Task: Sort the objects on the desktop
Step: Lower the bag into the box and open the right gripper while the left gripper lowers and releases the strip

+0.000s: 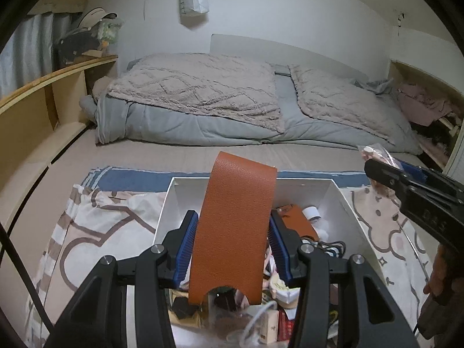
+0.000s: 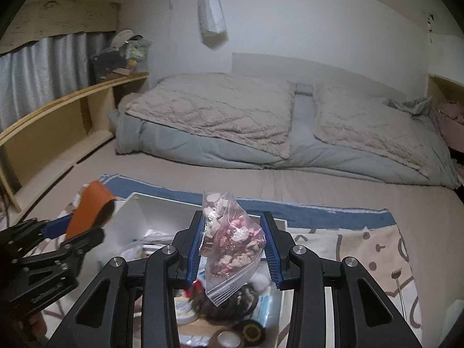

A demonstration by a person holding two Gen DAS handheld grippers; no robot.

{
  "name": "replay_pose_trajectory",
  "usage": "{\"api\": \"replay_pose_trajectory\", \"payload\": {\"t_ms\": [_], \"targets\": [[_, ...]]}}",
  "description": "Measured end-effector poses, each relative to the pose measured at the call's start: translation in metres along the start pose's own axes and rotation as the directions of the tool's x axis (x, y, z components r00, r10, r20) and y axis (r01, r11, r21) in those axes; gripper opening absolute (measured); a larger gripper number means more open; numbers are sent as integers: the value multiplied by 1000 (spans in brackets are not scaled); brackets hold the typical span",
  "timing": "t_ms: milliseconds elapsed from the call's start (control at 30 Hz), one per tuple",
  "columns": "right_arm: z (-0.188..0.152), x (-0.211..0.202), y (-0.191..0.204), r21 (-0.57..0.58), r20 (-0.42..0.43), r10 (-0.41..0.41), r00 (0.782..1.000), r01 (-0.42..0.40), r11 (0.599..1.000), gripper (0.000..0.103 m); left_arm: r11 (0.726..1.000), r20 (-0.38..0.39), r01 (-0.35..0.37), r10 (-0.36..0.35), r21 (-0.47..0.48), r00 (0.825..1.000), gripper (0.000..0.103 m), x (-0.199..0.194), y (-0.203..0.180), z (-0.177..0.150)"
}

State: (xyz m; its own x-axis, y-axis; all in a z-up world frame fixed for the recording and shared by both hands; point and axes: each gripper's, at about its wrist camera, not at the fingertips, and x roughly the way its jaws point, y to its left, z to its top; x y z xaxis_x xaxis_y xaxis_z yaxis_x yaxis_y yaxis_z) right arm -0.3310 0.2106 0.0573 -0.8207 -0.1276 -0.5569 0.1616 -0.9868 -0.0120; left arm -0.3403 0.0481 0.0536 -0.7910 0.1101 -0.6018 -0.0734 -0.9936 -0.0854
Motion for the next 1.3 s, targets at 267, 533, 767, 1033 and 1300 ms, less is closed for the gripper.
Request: {"api": "replay_pose_trajectory", "payload": {"t_ms": [267, 533, 767, 1033, 1300], "targets": [[-4, 43, -14, -9, -86, -17, 996, 16, 1000, 39, 999, 7, -7, 6, 40, 1000, 48, 22, -7, 5], [-14, 78, -22, -63, -189, -55, 980, 43, 997, 39, 998, -21, -35, 36, 50, 999, 48, 40, -4, 13], [-26, 92, -19, -73, -255, -40, 966, 22, 997, 39, 1000, -48, 14, -13, 18, 999, 48, 53, 5, 14], [-29, 96, -17, -84, -267, -25, 963, 3, 996, 60, 1000, -90, 25, -25, 6, 996, 48, 69, 9, 11], [-26, 87, -12, -72, -256, 24, 966, -44, 996, 76, 999, -107, 38, -39, -10, 993, 48, 75, 16, 14]]}}
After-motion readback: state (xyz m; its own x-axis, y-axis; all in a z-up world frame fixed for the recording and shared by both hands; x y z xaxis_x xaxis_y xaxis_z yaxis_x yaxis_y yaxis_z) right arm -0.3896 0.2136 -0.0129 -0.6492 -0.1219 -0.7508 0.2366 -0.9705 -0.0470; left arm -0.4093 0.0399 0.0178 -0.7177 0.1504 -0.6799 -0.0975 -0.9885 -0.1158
